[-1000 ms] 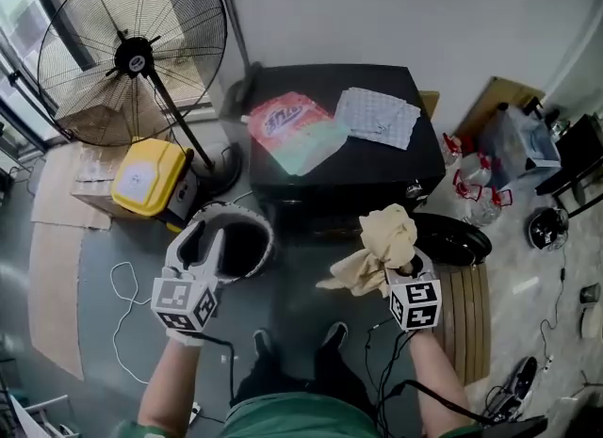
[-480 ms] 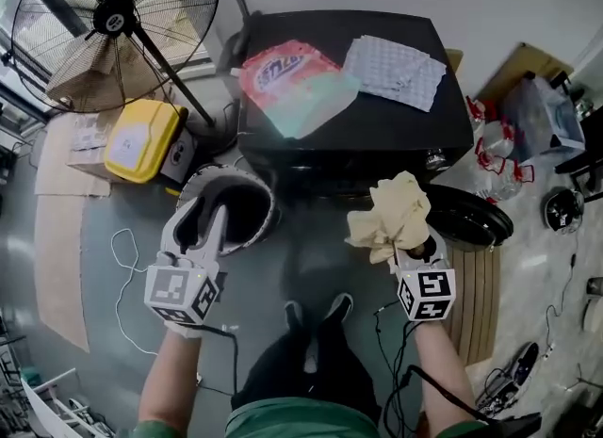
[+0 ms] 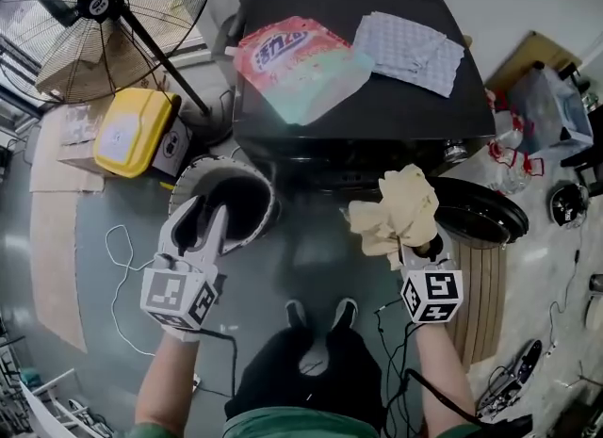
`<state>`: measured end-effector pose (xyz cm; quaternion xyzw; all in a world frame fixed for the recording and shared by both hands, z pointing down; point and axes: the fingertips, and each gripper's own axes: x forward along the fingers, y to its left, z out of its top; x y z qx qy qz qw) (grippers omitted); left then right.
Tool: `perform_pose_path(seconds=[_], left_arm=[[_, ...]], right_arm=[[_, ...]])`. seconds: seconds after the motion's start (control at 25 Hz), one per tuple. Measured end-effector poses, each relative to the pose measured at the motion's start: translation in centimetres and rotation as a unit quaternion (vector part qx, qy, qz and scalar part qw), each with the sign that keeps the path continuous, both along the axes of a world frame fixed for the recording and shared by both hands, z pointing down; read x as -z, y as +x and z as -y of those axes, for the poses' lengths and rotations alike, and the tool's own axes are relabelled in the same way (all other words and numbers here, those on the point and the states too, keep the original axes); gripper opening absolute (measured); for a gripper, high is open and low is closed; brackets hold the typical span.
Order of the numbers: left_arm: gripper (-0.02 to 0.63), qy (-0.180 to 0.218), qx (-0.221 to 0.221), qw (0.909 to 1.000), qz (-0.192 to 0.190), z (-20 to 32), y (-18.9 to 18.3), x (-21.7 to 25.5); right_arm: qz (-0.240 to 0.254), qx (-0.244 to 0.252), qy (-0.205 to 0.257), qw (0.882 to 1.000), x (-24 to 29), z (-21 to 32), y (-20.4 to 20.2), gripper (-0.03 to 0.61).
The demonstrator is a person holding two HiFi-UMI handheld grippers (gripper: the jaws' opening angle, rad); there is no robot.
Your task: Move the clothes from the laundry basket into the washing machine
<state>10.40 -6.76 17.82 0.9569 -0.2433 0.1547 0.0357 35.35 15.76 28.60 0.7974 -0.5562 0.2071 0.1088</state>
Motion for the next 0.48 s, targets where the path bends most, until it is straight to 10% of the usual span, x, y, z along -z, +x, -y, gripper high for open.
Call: perform_pose_path(seconds=[0.48], left_arm=[[0.15,0.015,0.019,0.9996,-0.016,1.2,3.1,-13.7]], right_arm=[[-0.02,0.043,0.045,0.998,-11.3,4.1,1.7,0.16]])
